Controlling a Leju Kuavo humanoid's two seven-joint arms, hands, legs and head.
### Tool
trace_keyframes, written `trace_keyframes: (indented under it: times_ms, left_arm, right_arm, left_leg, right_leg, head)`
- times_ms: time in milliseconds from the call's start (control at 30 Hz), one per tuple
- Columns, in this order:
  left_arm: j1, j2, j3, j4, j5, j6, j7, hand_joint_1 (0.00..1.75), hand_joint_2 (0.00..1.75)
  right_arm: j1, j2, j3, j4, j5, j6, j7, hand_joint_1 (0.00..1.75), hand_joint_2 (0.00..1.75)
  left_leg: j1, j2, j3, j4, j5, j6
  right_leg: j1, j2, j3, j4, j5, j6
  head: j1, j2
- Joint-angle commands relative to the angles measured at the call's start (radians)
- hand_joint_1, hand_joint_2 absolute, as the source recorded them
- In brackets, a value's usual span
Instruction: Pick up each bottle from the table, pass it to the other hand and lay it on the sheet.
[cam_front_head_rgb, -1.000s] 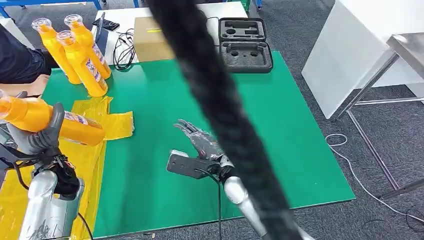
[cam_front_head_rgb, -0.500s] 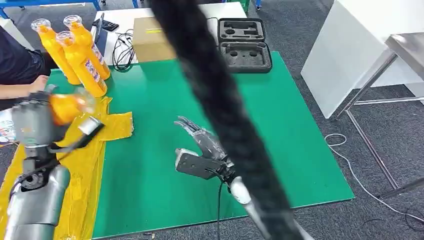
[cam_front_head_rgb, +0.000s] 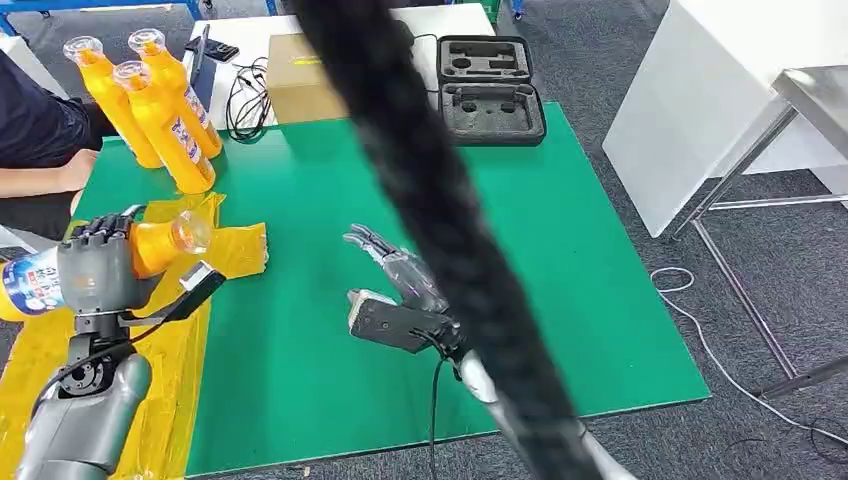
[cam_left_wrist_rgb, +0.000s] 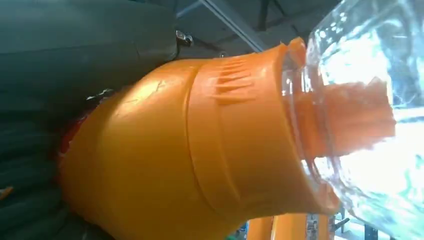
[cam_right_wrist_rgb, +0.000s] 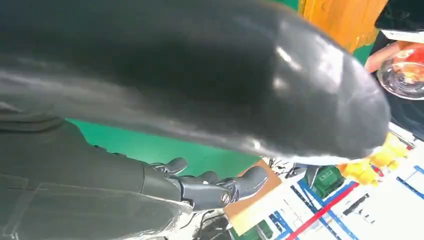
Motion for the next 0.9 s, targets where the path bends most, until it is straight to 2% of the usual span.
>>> trace_keyframes:
  times_ms: [33,100,133,167,200,233,267,400,433,467,533,600,900]
  left_arm:
    - [-0.009,0.007,-0.009,0.054,0.004,0.003,-0.018,1.75,1.75]
    - [-0.005,0.002,-0.006,0.055,0.006,0.003,-0.022,1.75,1.75]
    - [-0.009,-0.031,0.045,0.071,-0.025,0.003,-0.061,1.75,1.75]
    - [0.005,0.001,-0.039,0.080,0.022,0.003,-0.011,1.75,1.75]
    - [0.004,-0.016,-0.001,0.107,0.018,0.003,-0.052,1.75,1.75]
    - [-0.122,-0.030,-0.078,0.233,-0.006,0.003,0.024,1.75,1.75]
    - [-0.006,-0.020,-0.044,0.149,0.032,0.003,-0.025,1.75,1.75]
    - [-0.006,-0.020,-0.044,0.149,0.032,0.003,-0.025,1.75,1.75]
    - [0.028,0.005,-0.164,0.129,0.078,0.003,0.064,1.75,1.75]
    - [0.009,0.017,-0.194,0.223,0.106,0.003,0.047,1.75,1.75]
    - [0.023,-0.026,-0.105,0.258,0.052,0.003,-0.013,1.75,1.75]
    - [0.056,-0.054,-0.080,0.276,0.029,0.003,-0.027,1.75,1.75]
    - [0.054,-0.071,-0.034,0.302,0.008,0.003,-0.048,1.75,1.75]
  right_arm:
    - [-0.073,-0.008,0.044,0.082,-0.015,0.010,-0.008,0.00,0.00]
    - [-0.074,-0.008,0.046,0.085,-0.017,0.009,-0.008,0.00,0.00]
    - [-0.071,-0.009,0.045,0.082,-0.017,0.010,-0.008,0.00,0.00]
    - [-0.079,-0.010,0.053,0.094,-0.023,0.001,-0.016,0.00,0.00]
    - [-0.077,-0.010,0.055,0.097,-0.024,-0.002,-0.015,0.00,0.00]
    - [-0.080,-0.017,0.068,0.099,-0.044,-0.011,-0.015,0.00,0.00]
    - [-0.081,-0.016,0.068,0.095,-0.045,-0.010,-0.014,0.00,0.00]
    - [-0.081,-0.016,0.068,0.095,-0.045,-0.010,-0.014,0.00,0.00]
    - [-0.066,-0.029,0.085,0.073,-0.053,-0.019,-0.007,0.00,0.00]
    - [-0.072,-0.022,0.077,0.080,-0.057,-0.019,-0.001,0.00,0.00]
    - [-0.070,-0.018,0.068,0.082,-0.045,-0.014,0.001,0.00,0.00]
    - [-0.068,-0.018,0.066,0.085,-0.041,-0.013,0.001,0.00,0.00]
    - [-0.073,-0.020,0.066,0.094,-0.030,-0.004,0.004,0.00,0.00]
  left_leg:
    - [0.002,0.001,0.004,0.000,-0.002,-0.004]
    - [0.002,0.000,0.004,0.000,-0.002,-0.004]
    - [0.002,0.001,0.006,0.000,-0.003,-0.005]
    - [0.003,0.001,0.007,0.001,-0.004,-0.005]
    - [0.002,0.000,0.004,0.000,-0.002,-0.004]
    - [0.002,0.000,0.006,0.000,-0.002,-0.004]
    - [0.000,-0.001,0.005,-0.001,-0.001,-0.003]
    - [0.001,-0.001,0.004,0.000,-0.001,-0.003]
    - [0.003,-0.001,0.006,0.001,-0.003,-0.005]
    - [0.001,-0.001,0.005,-0.001,-0.002,-0.003]
    - [0.002,-0.001,0.008,-0.001,-0.002,-0.005]
    - [0.000,0.001,0.004,-0.002,-0.001,-0.002]
    - [0.003,-0.001,0.007,0.001,-0.003,-0.005]
  right_leg:
    - [0.002,-0.001,0.005,0.000,-0.002,-0.001]
    - [0.002,-0.001,0.005,-0.001,-0.002,-0.001]
    - [0.002,-0.001,0.007,-0.001,-0.002,-0.001]
    - [0.003,-0.001,0.008,0.000,-0.003,-0.001]
    - [0.002,-0.002,0.005,-0.001,-0.002,-0.001]
    - [0.002,-0.002,0.006,-0.001,-0.002,-0.001]
    - [0.000,-0.002,0.005,-0.001,-0.001,0.000]
    - [0.001,-0.002,0.004,-0.001,-0.001,-0.001]
    - [0.003,-0.003,0.007,0.000,-0.003,-0.001]
    - [0.001,-0.003,0.006,-0.001,-0.002,0.000]
    - [0.002,-0.003,0.008,-0.001,-0.003,-0.001]
    - [0.000,0.000,0.004,-0.001,-0.001,0.000]
    - [0.003,-0.003,0.008,-0.001,-0.003,-0.001]
  head:
    - [0.000,0.000]
    - [0.000,0.000]
    - [0.000,0.000]
    - [0.000,0.000]
    - [0.000,0.000]
    - [0.000,0.000]
    - [0.000,0.000]
    - [0.000,0.000]
    - [0.000,0.000]
    - [0.000,0.000]
    - [0.000,0.000]
    - [0.000,0.000]
    - [0.000,0.000]
